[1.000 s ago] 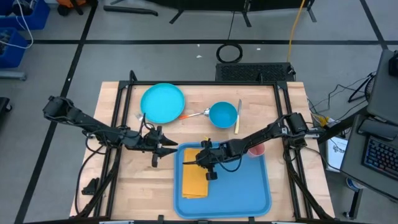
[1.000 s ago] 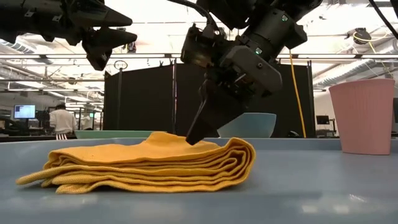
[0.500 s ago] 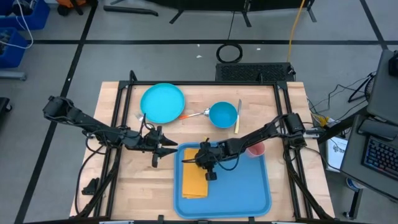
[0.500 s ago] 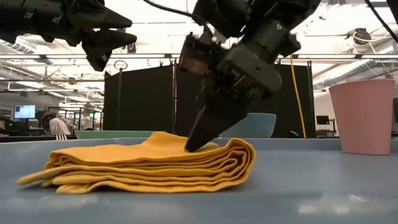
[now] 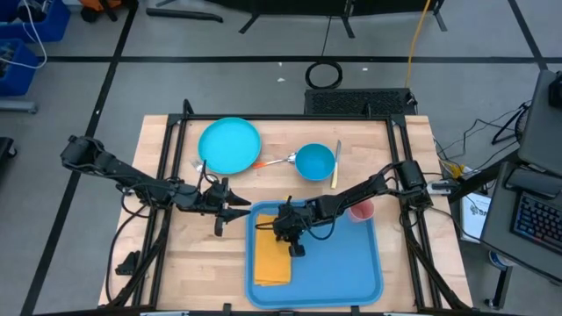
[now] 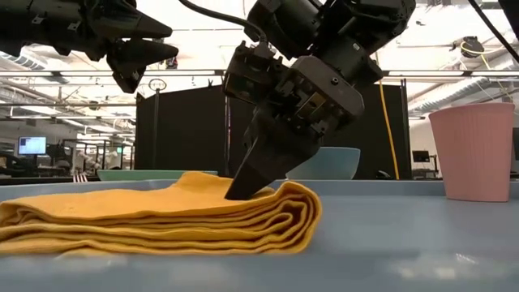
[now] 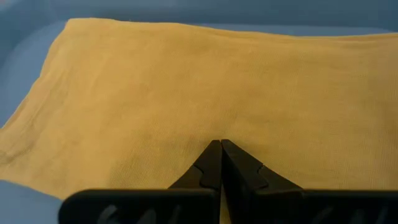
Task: Set up tray
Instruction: Put the orange napkin on the left of the blue serving tray
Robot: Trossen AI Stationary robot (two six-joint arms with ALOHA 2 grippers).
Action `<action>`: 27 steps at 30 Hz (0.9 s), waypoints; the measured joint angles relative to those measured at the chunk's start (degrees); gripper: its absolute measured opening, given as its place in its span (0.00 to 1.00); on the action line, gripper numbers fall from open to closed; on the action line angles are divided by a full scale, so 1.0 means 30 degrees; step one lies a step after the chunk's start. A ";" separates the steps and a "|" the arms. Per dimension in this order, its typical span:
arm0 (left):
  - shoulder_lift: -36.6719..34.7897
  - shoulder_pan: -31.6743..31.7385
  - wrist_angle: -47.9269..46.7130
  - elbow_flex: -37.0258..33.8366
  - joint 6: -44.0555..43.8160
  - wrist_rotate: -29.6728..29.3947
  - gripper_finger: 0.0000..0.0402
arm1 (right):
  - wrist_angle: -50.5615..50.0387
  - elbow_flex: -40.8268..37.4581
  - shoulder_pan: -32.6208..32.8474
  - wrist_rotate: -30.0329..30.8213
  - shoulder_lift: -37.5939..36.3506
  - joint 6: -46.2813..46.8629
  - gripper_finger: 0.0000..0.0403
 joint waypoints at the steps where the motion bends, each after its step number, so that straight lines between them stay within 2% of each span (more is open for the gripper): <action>1: 0.0000 0.0000 0.0007 0.0000 0.0000 0.0000 0.36 | 0.0000 0.0000 0.0000 -0.0006 0.0000 -0.0001 0.00; 4: 0.0000 0.0000 -0.0007 0.0000 -0.0015 0.0000 0.36 | 0.0043 -0.0015 0.0020 -0.0132 0.0000 -0.0081 0.00; 7: 0.0000 0.0000 -0.0010 0.0000 0.0004 0.0000 0.36 | 0.0107 -0.0024 0.0043 -0.1071 0.0002 -0.0258 0.00; 21: 0.0000 0.0000 -0.0321 0.0000 -0.0005 -0.0015 0.36 | 0.2021 -0.0066 0.0073 -0.0312 0.0051 -0.1332 0.00; 27: 0.0000 0.0000 -0.0401 0.0000 -0.0038 -0.0344 0.36 | 0.3278 -0.0055 0.0066 -0.0042 0.0878 -0.1220 0.00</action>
